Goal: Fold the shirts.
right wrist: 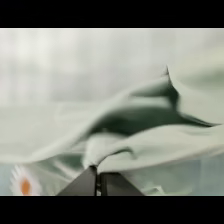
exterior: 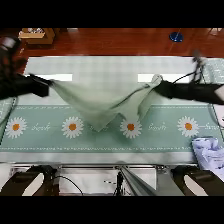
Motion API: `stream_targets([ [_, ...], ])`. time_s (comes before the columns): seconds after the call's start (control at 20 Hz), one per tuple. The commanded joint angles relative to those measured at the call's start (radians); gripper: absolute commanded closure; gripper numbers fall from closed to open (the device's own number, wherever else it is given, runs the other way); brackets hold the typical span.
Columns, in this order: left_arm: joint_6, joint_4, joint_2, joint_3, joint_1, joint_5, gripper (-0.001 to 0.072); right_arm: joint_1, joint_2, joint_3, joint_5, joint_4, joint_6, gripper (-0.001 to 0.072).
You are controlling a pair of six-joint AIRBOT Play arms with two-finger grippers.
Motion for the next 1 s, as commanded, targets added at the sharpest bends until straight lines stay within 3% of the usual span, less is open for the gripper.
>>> stream_targets([
  [0.0, -0.093, 0.279, 0.044, 0.291, 0.001, 0.004, 0.0673, -0.100, 0.165, 0.267, 0.042, -0.162, 0.091, 0.0695],
  [0.15, -0.129, 0.423, 0.046, 0.482, 0.001, -0.032, 0.0673, -0.235, 0.199, 0.480, 0.143, -0.264, 0.088, 0.0696],
  [0.3, -0.135, 0.438, 0.048, 0.597, 0.001, -0.136, 0.0673, -0.321, 0.198, 0.617, 0.217, -0.278, 0.038, 0.0695],
  [0.5, -0.152, 0.396, 0.100, 0.740, -0.001, -0.187, 0.0672, -0.327, 0.198, 0.739, 0.219, -0.254, 0.039, 0.0696],
  [0.7, -0.155, 0.219, 0.172, 0.878, -0.001, -0.259, 0.0673, -0.327, 0.198, 0.873, 0.298, -0.118, 0.051, 0.0696],
  [0.95, -0.348, 0.209, 0.238, 0.941, 0.001, -0.590, 0.0675, -0.327, 0.198, 1.084, 0.495, -0.213, 0.066, 0.0696],
])
